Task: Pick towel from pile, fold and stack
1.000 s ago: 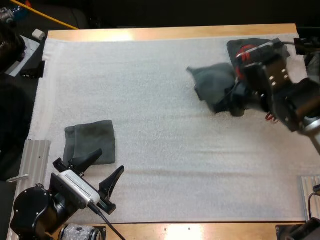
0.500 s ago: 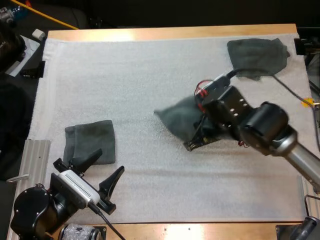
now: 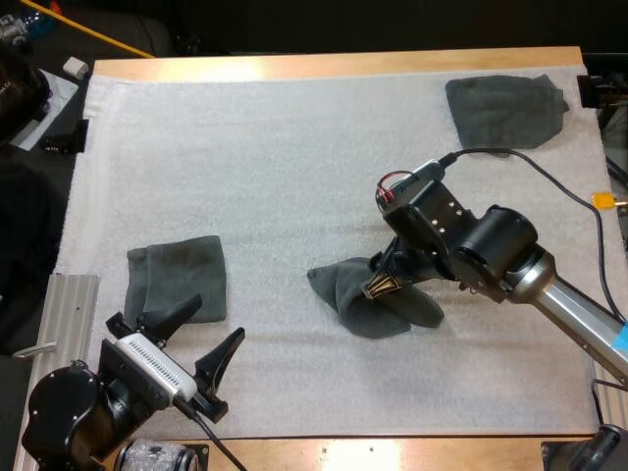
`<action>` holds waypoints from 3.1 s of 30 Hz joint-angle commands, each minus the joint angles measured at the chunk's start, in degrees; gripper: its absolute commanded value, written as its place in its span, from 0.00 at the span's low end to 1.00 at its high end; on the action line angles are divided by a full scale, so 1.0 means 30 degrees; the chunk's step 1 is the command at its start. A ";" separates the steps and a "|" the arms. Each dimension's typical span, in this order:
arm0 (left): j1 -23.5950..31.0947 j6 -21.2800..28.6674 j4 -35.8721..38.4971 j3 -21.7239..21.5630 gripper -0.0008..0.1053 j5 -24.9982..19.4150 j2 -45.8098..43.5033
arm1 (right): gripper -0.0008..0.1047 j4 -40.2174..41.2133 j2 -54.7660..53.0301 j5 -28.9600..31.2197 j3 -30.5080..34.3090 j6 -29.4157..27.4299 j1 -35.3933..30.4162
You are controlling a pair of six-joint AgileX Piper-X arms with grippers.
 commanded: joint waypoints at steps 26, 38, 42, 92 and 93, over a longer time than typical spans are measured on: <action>-0.0065 -0.0167 0.2414 -0.0091 0.59 0.0316 -0.0092 | 0.58 0.0948 -0.0913 0.1548 0.3208 0.2084 -0.0469; -0.0050 -0.0258 0.3818 0.0719 0.59 0.0441 0.0058 | 0.57 -0.3762 -0.0825 -0.2077 0.7744 0.2869 -0.0480; -0.0044 -0.0264 0.4319 0.0906 0.59 0.0420 0.0079 | 0.56 -0.4873 -0.0379 -0.2201 0.8284 0.3042 -0.0386; -0.0114 -0.0278 0.4983 0.0751 0.60 0.0597 0.0114 | 0.36 -0.5010 0.0541 0.4976 0.2555 0.0614 -0.1753; -0.0098 -0.0294 0.4990 0.0750 0.60 0.0640 0.0136 | 0.47 -0.4998 0.0552 0.4859 0.2545 0.0639 -0.1750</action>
